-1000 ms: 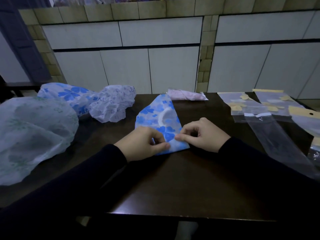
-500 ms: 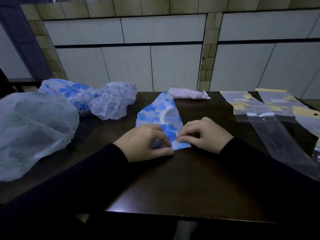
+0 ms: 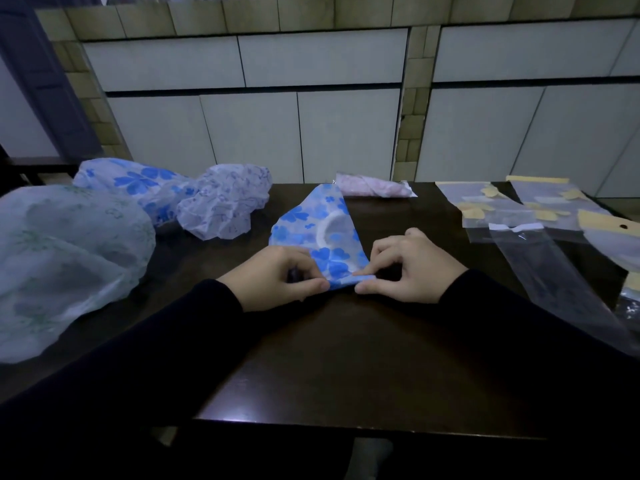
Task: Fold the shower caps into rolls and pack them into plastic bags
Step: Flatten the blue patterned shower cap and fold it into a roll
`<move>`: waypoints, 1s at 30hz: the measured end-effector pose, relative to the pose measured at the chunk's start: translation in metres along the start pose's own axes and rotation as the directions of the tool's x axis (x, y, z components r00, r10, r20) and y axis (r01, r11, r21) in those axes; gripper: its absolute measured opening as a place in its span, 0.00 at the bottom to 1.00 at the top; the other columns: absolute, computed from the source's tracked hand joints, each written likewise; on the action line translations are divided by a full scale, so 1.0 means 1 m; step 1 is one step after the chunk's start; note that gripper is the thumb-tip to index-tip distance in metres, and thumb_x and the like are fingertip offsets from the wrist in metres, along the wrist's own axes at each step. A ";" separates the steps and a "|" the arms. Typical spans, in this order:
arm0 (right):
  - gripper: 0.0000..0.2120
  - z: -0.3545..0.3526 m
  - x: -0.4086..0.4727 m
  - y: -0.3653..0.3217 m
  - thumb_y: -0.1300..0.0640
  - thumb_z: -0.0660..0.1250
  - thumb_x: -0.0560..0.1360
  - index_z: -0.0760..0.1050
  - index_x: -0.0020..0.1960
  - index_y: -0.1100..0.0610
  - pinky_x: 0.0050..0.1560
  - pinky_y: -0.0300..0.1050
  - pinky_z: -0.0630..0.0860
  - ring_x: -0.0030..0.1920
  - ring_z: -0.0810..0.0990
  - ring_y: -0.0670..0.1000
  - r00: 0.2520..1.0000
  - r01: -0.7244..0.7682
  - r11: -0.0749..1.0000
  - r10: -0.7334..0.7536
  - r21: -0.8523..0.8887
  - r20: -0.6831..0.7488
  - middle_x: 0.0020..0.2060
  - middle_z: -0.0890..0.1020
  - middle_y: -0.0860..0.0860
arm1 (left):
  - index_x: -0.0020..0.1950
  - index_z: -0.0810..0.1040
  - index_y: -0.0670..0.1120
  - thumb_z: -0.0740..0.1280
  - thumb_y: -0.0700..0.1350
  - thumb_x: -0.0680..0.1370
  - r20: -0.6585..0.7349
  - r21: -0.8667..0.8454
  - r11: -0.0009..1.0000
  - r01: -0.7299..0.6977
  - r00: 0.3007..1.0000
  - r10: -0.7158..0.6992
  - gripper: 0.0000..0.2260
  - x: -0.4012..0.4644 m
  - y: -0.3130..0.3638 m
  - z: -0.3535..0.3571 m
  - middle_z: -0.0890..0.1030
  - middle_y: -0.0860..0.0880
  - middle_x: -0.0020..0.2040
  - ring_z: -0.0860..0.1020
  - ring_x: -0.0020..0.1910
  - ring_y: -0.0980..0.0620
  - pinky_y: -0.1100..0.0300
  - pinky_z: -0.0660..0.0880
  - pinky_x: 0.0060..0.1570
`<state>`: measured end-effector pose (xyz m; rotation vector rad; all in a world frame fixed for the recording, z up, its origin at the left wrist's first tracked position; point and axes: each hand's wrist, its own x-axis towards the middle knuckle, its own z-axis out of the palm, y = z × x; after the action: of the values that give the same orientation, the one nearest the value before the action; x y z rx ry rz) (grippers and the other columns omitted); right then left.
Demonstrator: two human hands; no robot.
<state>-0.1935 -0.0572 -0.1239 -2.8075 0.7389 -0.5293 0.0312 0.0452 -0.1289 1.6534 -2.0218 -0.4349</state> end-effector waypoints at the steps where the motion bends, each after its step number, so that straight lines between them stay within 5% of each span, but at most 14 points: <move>1: 0.13 0.001 0.001 0.002 0.37 0.66 0.71 0.84 0.44 0.44 0.45 0.33 0.59 0.45 0.70 0.44 1.000 -0.022 0.999 0.022 0.028 0.010 0.40 0.78 0.44 | 0.41 0.83 0.52 0.70 0.52 0.74 -0.012 -0.004 1.000 0.017 1.000 -0.017 0.06 0.000 0.000 0.000 0.80 0.54 0.40 0.77 0.38 0.55 0.62 0.74 0.40; 5: 0.19 0.006 0.008 0.003 0.39 0.60 0.76 0.83 0.43 0.51 0.52 0.41 0.60 0.43 0.75 0.45 0.998 -0.066 0.995 0.064 0.070 0.029 0.38 0.80 0.47 | 0.42 0.82 0.52 0.68 0.53 0.76 -0.043 0.064 0.994 0.083 0.996 -0.081 0.07 0.001 0.002 0.000 0.80 0.58 0.36 0.76 0.37 0.62 0.70 0.70 0.38; 11: 0.12 0.012 0.008 0.002 0.43 0.66 0.75 0.84 0.42 0.48 0.55 0.41 0.65 0.38 0.74 0.41 0.973 -0.200 0.973 0.212 0.118 -0.097 0.32 0.78 0.39 | 0.47 0.78 0.50 0.63 0.55 0.79 -0.136 0.199 0.968 0.153 0.982 -0.127 0.10 0.002 0.002 0.007 0.79 0.54 0.40 0.76 0.40 0.55 0.60 0.72 0.43; 15: 0.10 0.019 0.011 0.002 0.40 0.65 0.74 0.79 0.38 0.42 0.58 0.46 0.66 0.42 0.75 0.42 0.965 -0.216 0.974 0.224 0.067 -0.134 0.37 0.82 0.40 | 0.49 0.75 0.51 0.64 0.54 0.78 -0.208 0.296 0.950 0.098 0.977 -0.036 0.08 0.001 0.001 0.011 0.77 0.54 0.40 0.74 0.37 0.54 0.61 0.69 0.39; 21: 0.04 0.018 0.009 0.000 0.44 0.68 0.74 0.79 0.47 0.41 0.50 0.44 0.63 0.46 0.73 0.44 0.971 -0.067 0.994 0.046 -0.081 -0.236 0.43 0.77 0.40 | 0.50 0.82 0.49 0.67 0.49 0.77 -0.203 0.281 0.953 -0.114 0.963 0.176 0.07 0.005 -0.012 0.010 0.77 0.53 0.48 0.77 0.42 0.55 0.56 0.76 0.46; 26: 0.09 0.016 0.008 0.000 0.45 0.63 0.78 0.80 0.53 0.42 0.50 0.43 0.59 0.50 0.74 0.45 0.993 0.035 0.988 -0.051 -0.150 -0.102 0.48 0.79 0.39 | 0.56 0.82 0.55 0.58 0.66 0.73 -0.089 0.253 0.961 -0.114 0.986 0.141 0.22 -0.001 -0.016 0.001 0.75 0.60 0.50 0.75 0.45 0.61 0.67 0.71 0.45; 30: 0.17 0.013 0.006 0.002 0.35 0.63 0.72 0.78 0.57 0.39 0.48 0.41 0.55 0.49 0.71 0.42 1.000 0.008 0.987 -0.013 -0.163 -0.027 0.40 0.71 0.38 | 0.60 0.80 0.57 0.60 0.70 0.70 -0.045 0.276 0.951 -0.141 0.986 0.159 0.26 -0.002 -0.026 -0.003 0.74 0.60 0.51 0.73 0.49 0.63 0.69 0.70 0.49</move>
<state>-0.1845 -0.0613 -0.1342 -2.9609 0.8077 -0.5335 0.0541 0.0421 -0.1406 1.6262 -2.2154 -0.0472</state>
